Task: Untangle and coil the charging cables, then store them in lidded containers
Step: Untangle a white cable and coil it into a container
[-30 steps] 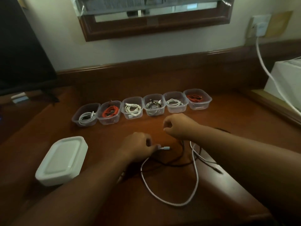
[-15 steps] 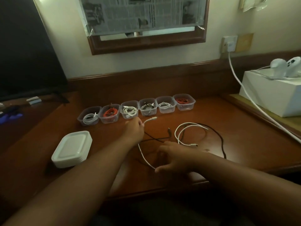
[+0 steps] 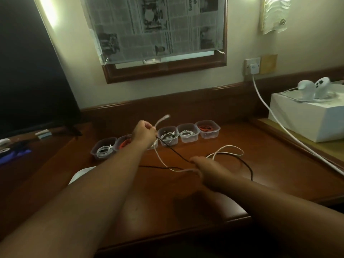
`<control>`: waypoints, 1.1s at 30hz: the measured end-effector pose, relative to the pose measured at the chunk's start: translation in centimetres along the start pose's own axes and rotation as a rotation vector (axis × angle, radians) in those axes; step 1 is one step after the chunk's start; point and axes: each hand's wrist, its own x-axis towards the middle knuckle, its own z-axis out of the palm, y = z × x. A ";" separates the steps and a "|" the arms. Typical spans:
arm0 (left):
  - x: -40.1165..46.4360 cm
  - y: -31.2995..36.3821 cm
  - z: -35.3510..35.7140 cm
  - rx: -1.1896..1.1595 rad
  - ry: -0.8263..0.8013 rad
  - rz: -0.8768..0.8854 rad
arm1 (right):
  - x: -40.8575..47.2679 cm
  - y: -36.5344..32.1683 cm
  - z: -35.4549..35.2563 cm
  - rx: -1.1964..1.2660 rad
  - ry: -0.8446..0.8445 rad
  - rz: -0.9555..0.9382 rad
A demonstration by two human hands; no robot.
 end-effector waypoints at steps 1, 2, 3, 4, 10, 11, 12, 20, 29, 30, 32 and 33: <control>-0.3 -0.6 0.1 0.038 -0.052 -0.010 | 0.4 0.1 -0.6 0.018 0.076 0.000; -0.8 -0.9 0.2 0.084 -0.088 -0.005 | 0.7 0.1 -1.3 0.040 0.135 -0.006; -1.3 -1.2 0.4 0.124 -0.108 0.023 | 1.1 0.0 -1.9 0.093 0.186 -0.008; -2.0 -1.2 0.6 0.142 -0.111 0.072 | 1.3 -0.3 -2.7 0.176 0.235 -0.006; -7.2 1.1 1.3 -0.044 -0.455 0.369 | 3.4 -2.3 -7.9 0.565 0.467 0.032; -7.2 1.0 1.7 0.007 -0.459 0.404 | 3.7 -2.8 -8.8 0.675 0.480 0.043; -7.0 0.9 2.1 0.052 -0.417 0.428 | 4.0 -3.2 -9.7 0.780 0.495 0.050; -6.5 1.9 2.5 -0.281 -0.252 0.191 | 3.4 -5.5 -14.8 1.098 0.533 -0.057; -10.5 4.5 4.4 -0.339 -0.521 0.112 | 2.9 -8.2 -15.2 1.479 0.410 -0.080; -10.9 4.6 4.6 -0.362 -0.539 0.115 | 2.8 -8.5 -15.0 1.568 0.372 -0.065; -11.6 5.0 4.6 -0.440 -0.623 0.097 | 2.6 -8.7 -14.6 1.698 0.311 -0.042; -12.0 5.2 4.5 -0.479 -0.685 0.085 | 2.5 -8.7 -14.4 1.729 0.298 -0.038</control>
